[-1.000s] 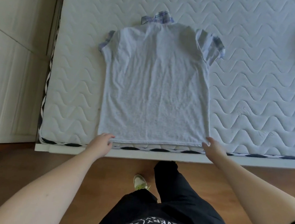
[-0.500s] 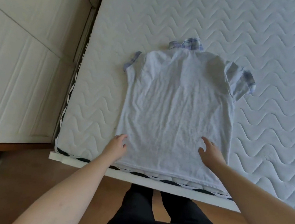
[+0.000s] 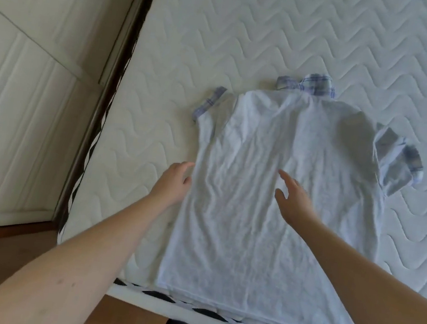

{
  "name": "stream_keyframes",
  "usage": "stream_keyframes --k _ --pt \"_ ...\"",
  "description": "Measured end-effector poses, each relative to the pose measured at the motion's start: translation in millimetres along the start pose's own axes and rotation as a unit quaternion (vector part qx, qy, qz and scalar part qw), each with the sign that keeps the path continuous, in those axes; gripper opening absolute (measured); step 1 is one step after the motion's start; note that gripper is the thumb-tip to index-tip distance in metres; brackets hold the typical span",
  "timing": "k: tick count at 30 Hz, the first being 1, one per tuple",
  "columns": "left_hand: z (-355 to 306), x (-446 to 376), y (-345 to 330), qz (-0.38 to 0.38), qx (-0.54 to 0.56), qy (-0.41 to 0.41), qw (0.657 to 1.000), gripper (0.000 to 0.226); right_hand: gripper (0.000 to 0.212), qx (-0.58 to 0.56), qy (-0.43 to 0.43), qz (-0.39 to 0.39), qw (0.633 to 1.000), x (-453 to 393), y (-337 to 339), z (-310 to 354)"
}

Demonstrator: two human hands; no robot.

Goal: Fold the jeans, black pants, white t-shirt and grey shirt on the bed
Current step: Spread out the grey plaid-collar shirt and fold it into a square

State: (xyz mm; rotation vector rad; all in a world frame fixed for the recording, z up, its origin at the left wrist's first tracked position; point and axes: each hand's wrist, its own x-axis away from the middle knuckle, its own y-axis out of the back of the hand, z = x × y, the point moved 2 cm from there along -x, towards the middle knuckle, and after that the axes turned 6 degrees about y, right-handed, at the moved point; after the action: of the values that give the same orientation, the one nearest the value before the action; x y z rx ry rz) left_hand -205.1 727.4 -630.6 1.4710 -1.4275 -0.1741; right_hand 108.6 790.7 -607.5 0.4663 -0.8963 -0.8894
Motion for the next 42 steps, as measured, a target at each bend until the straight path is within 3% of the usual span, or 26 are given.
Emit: stream_keyframes --k 7,12,15,18,20,23,26,28,32,38,42 --pt "-17 -125 20 -0.061 0.093 0.071 0.991 0.042 0.058 -0.012 0.026 -0.006 1.000 -96 -20 36" --pt "-41 -206 34 -0.106 0.073 0.030 0.991 0.048 0.060 -0.013 0.054 -0.007 0.998 -157 -29 57" --pt "-56 -239 39 -0.089 0.042 -0.011 0.995 0.057 0.062 0.003 0.073 -0.007 0.997 -180 -32 67" --pt "-75 -265 41 -0.070 -0.070 -0.087 0.991 0.070 0.064 -0.008 0.073 -0.032 0.997 -197 -36 65" --pt "-87 -277 41 -0.065 -0.216 -0.156 0.962 0.073 0.065 -0.036 0.070 -0.058 0.995 -205 -40 62" --pt "-102 -283 34 -0.013 -0.352 -0.217 0.910 0.057 0.068 -0.057 0.066 -0.089 0.992 -212 -48 57" --pt "-106 -279 35 -0.032 -0.376 -0.243 0.894 0.041 0.069 -0.067 0.061 -0.089 0.992 -212 -56 53" --pt "-101 -274 45 -0.023 -0.317 -0.248 0.915 0.030 0.069 -0.061 0.060 -0.084 0.993 -211 -58 51" --pt "-74 -256 76 0.001 -0.106 -0.150 0.983 0.023 0.070 -0.041 0.070 -0.078 0.994 -210 -52 50" --pt "-21 -246 106 -0.026 -0.028 -0.036 0.999 0.053 0.072 0.046 0.053 -0.040 0.997 -216 -49 52" --pt "11 -246 92 -0.058 -0.016 0.069 0.996 0.050 0.071 0.118 0.049 -0.007 0.992 -225 -59 49"
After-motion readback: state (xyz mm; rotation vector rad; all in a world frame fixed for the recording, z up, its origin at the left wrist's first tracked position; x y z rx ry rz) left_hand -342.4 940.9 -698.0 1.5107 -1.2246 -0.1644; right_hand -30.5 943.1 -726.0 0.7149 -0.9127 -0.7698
